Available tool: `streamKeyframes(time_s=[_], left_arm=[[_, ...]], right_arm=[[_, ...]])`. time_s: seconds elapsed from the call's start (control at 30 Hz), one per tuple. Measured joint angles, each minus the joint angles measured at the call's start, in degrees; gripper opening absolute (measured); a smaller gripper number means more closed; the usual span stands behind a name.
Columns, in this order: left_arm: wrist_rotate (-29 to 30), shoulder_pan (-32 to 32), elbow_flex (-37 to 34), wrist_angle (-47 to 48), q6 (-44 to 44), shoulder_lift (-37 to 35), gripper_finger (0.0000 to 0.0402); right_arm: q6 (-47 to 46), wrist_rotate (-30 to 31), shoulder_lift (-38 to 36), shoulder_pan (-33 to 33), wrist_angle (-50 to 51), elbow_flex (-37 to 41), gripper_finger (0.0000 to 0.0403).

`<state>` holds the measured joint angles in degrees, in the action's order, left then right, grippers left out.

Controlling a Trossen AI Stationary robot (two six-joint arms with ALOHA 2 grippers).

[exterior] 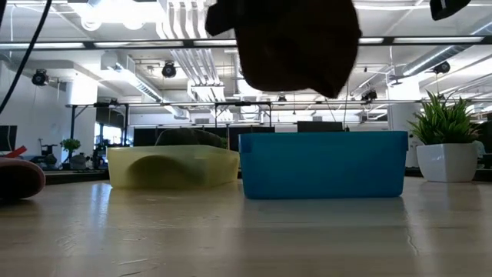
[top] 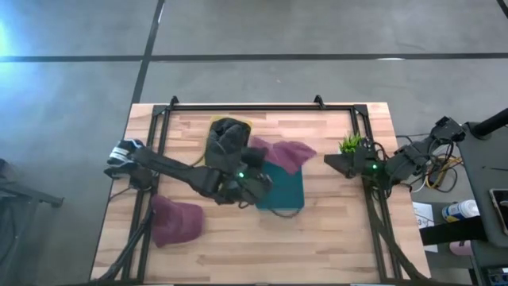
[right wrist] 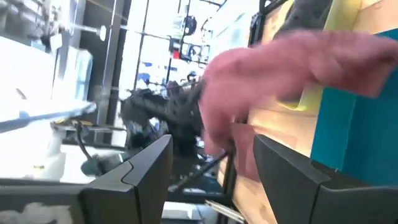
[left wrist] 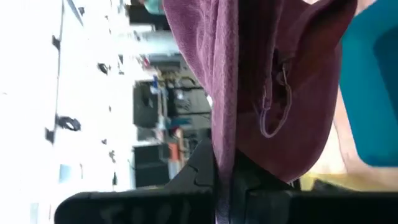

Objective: Pick & Place hat
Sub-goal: Put the top red cap into the blue bin

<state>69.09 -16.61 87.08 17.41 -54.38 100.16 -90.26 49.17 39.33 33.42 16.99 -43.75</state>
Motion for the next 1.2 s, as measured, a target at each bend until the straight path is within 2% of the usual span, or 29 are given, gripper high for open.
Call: streamKeyframes(time_s=[0.17,0.23,0.37,0.5,0.63,0.77,0.93,1.2], left_arm=[[-0.1,-1.2,-0.1,-14.3,-10.0,4.9,0.0005],[-0.4,-1.6,-0.1,-17.6,-11.5,5.8,0.0005],[0.6,-1.6,-1.2,-17.8,-10.3,5.9,0.0005],[1.3,-1.5,-4.1,-17.6,-9.4,4.8,0.0005],[1.6,-1.4,-5.4,-17.9,-9.5,4.4,0.0005],[2.3,-0.9,-6.1,-18.1,-8.4,4.4,0.0005],[3.1,-0.4,-6.8,-20.1,-7.3,4.3,0.0005],[3.3,-0.2,-6.8,-22.6,-6.8,4.3,0.0005]], right_arm=[[-5.6,-2.7,2.2,-2.0,0.2,0.0,0.0219],[-8.2,-3.0,3.3,-2.1,0.3,0.0,0.0219],[-11.4,-3.2,3.2,-2.1,0.3,0.0,0.0219],[-11.8,-3.7,0.1,-2.1,0.2,0.0,0.0219],[-16.3,-9.9,-1.3,-2.1,0.8,0.0,0.0219],[-23.6,-16.0,0.7,-2.1,5.6,0.0,0.0219],[-29.7,-16.0,1.3,-2.2,12.3,0.2,0.0219],[-36.3,-11.4,0.8,-3.3,11.0,4.7,0.0219]])
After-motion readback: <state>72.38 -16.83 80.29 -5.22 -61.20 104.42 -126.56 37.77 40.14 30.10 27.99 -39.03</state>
